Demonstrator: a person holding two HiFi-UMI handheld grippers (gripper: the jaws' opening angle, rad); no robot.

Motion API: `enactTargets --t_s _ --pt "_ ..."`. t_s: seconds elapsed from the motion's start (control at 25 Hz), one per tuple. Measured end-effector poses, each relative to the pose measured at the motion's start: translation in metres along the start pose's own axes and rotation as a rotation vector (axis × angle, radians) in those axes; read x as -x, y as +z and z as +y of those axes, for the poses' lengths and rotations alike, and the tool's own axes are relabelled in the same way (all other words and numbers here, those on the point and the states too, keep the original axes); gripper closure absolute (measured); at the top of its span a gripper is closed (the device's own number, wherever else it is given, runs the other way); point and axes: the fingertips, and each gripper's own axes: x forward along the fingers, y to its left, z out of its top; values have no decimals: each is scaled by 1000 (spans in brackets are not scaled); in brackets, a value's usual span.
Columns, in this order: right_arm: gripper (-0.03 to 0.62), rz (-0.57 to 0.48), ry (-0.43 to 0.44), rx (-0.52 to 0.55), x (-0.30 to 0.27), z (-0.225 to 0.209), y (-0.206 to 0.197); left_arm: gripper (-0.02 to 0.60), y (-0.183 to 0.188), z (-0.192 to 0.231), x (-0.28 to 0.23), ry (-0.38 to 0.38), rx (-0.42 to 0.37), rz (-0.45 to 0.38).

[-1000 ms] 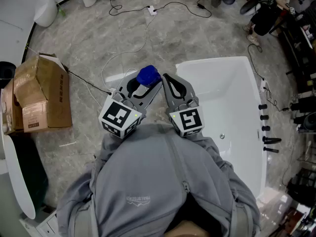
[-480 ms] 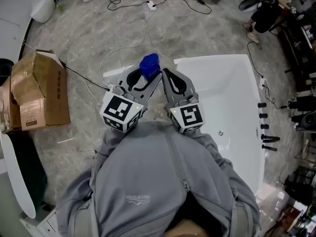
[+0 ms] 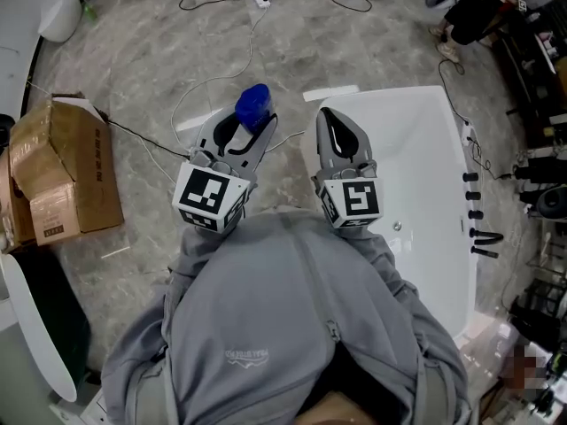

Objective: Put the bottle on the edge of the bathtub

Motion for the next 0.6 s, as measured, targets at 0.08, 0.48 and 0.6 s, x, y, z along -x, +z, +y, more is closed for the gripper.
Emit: enactTargets --t_s 0.08,0.48,0.6 --pt "591 3 -19 7 -4 -2 -1 428 -2 11 -1 29 0 -7" --pt "591 23 -39 30 -43 -22 -9 428 -10 56 -34 65 29 -20" --pt "591 30 -48 25 -65 -41 -14 426 -12 68 -59 56 32 -14"
